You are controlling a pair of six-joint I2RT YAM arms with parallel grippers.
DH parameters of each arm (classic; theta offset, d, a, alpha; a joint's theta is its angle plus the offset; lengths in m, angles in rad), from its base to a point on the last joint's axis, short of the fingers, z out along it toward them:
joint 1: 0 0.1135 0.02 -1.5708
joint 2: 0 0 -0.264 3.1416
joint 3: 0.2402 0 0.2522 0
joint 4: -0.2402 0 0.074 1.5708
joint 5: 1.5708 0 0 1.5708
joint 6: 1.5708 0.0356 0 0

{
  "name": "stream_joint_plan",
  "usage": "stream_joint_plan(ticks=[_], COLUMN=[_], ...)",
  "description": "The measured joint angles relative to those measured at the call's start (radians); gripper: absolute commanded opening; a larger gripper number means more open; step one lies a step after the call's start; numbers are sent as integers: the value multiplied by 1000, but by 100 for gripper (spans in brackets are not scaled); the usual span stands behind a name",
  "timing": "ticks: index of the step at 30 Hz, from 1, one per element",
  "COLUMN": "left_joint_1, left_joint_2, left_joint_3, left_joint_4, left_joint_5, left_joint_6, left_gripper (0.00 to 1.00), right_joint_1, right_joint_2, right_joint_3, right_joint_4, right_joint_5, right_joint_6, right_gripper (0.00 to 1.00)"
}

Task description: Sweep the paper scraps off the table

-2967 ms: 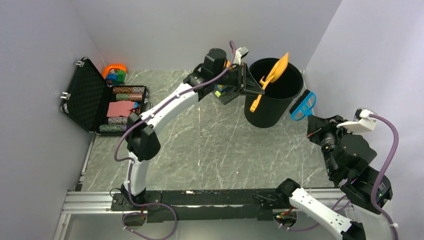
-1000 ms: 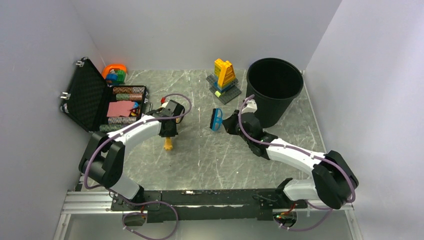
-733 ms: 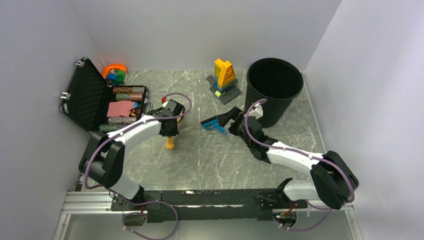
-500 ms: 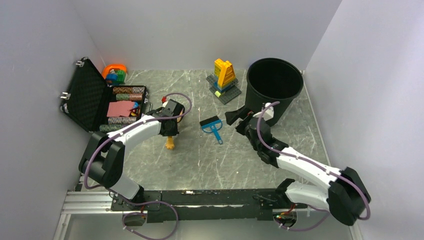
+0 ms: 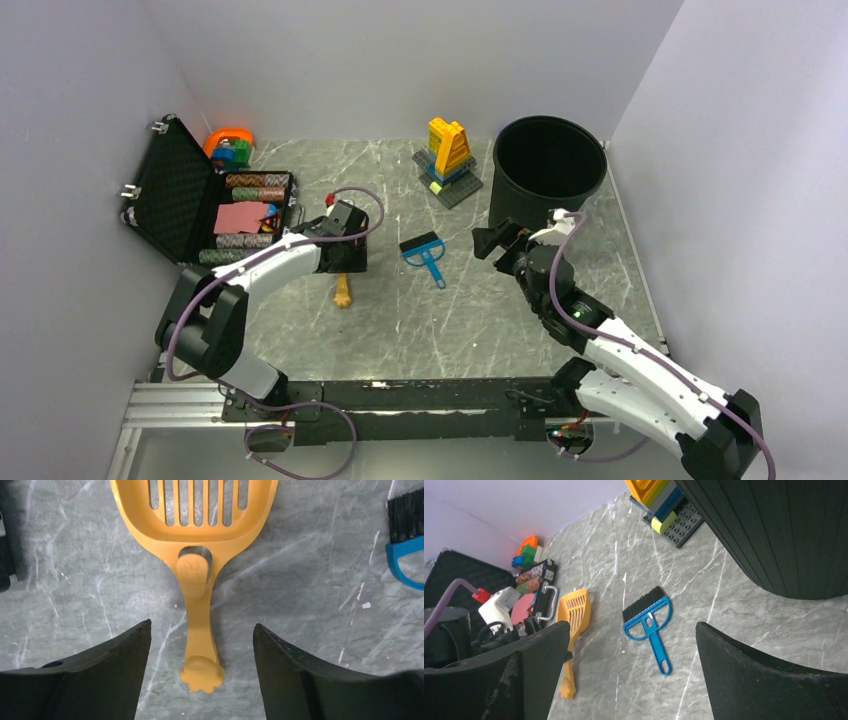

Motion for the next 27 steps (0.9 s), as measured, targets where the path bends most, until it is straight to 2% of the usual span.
stream_joint_plan(ticks=[2, 3, 8, 14, 19, 23, 27], left_joint_1=[0, 0, -1, -26, -33, -33, -33], left_joint_2=[-24, -44, -272, -710, -1037, -1149, -1189], left_joint_3=[-18, -31, -128, -262, -362, -421, -494], left_joint_4=[9, 12, 53, 148, 146, 122, 89], left_joint_5=[6, 12, 77, 94, 38, 0, -1], left_joint_6=[4, 7, 2, 2, -2, -29, -62], left_gripper=[98, 99, 99, 99, 99, 99, 99], right_joint_1=[0, 0, 0, 0, -1, -1, -1], right_joint_2=[-26, -38, -106, -259, -410, -464, -481], right_joint_3=[-1, -1, 27, 98, 105, 102, 86], right_joint_4=[-15, -24, -143, -269, -346, -414, -459], right_joint_5=[-27, -40, -116, -129, -99, -74, -61], right_joint_6=[-35, -54, -168, -276, -315, -318, -317], right_gripper=[100, 100, 100, 100, 100, 100, 100])
